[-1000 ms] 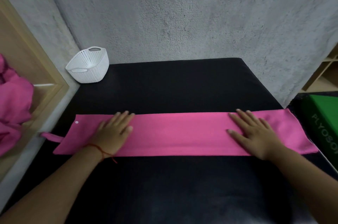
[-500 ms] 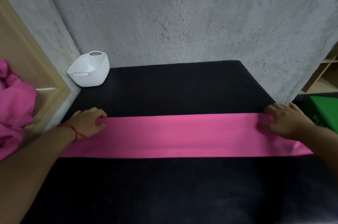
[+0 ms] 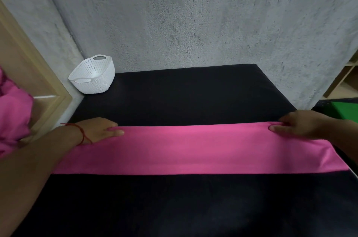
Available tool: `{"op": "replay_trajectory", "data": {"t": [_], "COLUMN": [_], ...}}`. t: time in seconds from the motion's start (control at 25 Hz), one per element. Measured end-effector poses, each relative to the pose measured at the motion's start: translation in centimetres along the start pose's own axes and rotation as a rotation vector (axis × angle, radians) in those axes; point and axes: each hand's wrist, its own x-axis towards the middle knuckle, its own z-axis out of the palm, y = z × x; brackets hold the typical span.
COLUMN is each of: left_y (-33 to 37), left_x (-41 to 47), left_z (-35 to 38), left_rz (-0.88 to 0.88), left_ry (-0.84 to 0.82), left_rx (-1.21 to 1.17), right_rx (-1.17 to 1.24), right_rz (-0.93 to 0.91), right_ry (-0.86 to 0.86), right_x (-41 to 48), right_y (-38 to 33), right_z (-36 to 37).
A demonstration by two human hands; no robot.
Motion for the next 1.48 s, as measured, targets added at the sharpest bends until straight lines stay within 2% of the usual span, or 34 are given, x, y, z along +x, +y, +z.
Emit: {"op": "replay_trajectory", "data": {"t": [0.12,0.24,0.36,0.52,0.68,0.88,0.96,1.0,1.08,1.16,1.2,1.28,1.4,1.48], "left_y": [-0.2,0.2,0.5,2.1,9.9,21.9,24.2,23.8,19.0,11.7,8.9,7.4,12.3,13.2], "left_x": [-2.1,-4.9,-8.9,-13.5,-17.6,-21.3,-22.5,-23.8,-26.3,-29.7,-31.6,-32.3,-30.7,-31.0], "left_z": [-0.7,-2.6,-4.8,-7.1,-8.9,-8.8,-8.1,-7.9,-8.1,-8.3,-8.0,-7.8,-7.8,-7.8], "left_rz": [0.012,0.045,0.034,-0.002,-0.051,0.018,0.049,0.073,0.067,-0.145,-0.264,-0.360,-0.177,-0.061], "left_ry": [0.088,0.186,0.267,0.515,0.722,0.853,0.895,0.931,0.951,0.828,0.787,0.841,0.855,0.906], "left_rx": [0.010,0.008,0.089,0.225,0.216,0.243,0.281,0.293,0.263,0.200,0.154,0.145,0.333,0.411], "right_rx": [-0.025,-0.067,0.003,0.102,0.181,-0.013,-0.047,-0.035,0.043,0.083,0.080,0.042,-0.022,-0.152], "right_rz": [-0.022,-0.043,-0.038,-0.005,-0.054,-0.187,-0.214,-0.206,-0.055,0.182,0.261,0.286,0.190,0.111], "right_ry": [0.125,0.159,0.219,0.395,0.555,0.756,0.808,0.824,0.793,0.745,0.777,0.847,0.820,0.808], "right_x": [-2.1,-4.5,-8.2,-13.1,-17.8,-22.2,-23.8,-24.7,-26.4,-28.8,-29.7,-30.2,-29.4,-30.0], "right_y": [0.7,0.8,1.2,-1.0,-8.8,-19.7,-21.8,-21.5,-16.4,-9.1,-6.3,-4.7,-8.2,-7.4], "right_z": [-0.8,-2.6,-4.9,-8.4,-11.1,-12.3,-12.3,-12.2,-11.4,-9.7,-8.6,-8.3,-9.8,-10.0]}}
